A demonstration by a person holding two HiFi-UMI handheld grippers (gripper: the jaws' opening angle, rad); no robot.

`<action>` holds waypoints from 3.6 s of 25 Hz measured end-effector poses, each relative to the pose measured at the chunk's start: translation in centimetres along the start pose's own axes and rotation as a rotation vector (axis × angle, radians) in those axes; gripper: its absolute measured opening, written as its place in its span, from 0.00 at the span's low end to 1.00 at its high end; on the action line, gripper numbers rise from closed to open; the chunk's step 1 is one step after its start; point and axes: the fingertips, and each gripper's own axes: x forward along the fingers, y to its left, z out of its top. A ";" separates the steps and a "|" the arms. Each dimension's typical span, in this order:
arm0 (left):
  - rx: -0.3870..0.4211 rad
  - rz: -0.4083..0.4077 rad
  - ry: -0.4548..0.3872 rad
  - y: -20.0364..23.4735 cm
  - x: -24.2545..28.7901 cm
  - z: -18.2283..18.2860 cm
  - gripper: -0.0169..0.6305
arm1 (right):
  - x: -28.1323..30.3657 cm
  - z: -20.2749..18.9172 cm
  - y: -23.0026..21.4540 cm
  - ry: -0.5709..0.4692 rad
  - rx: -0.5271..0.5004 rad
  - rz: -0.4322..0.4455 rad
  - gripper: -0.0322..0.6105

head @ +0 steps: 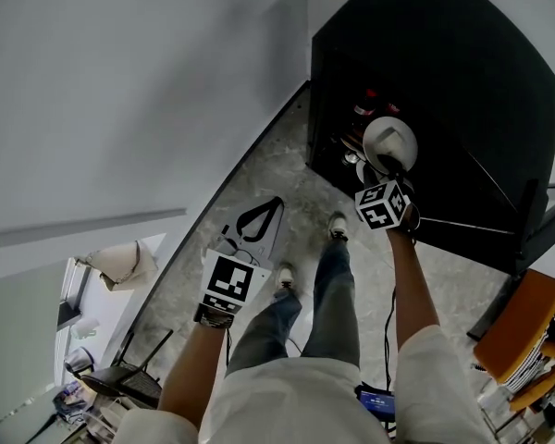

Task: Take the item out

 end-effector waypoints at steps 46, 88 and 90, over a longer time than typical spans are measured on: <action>-0.028 -0.021 0.015 0.0 0.3 -2.8 0.03 | -3.0 -1.1 0.3 0.029 -0.532 -0.367 0.07; 0.035 -0.079 -0.024 -2.1 -1.0 -3.9 0.03 | -10.4 1.5 2.9 -0.116 -0.742 -0.685 0.08; 0.038 -0.081 -0.036 -2.2 -1.5 -3.4 0.03 | -11.6 2.4 3.6 -0.144 -0.761 -0.692 0.08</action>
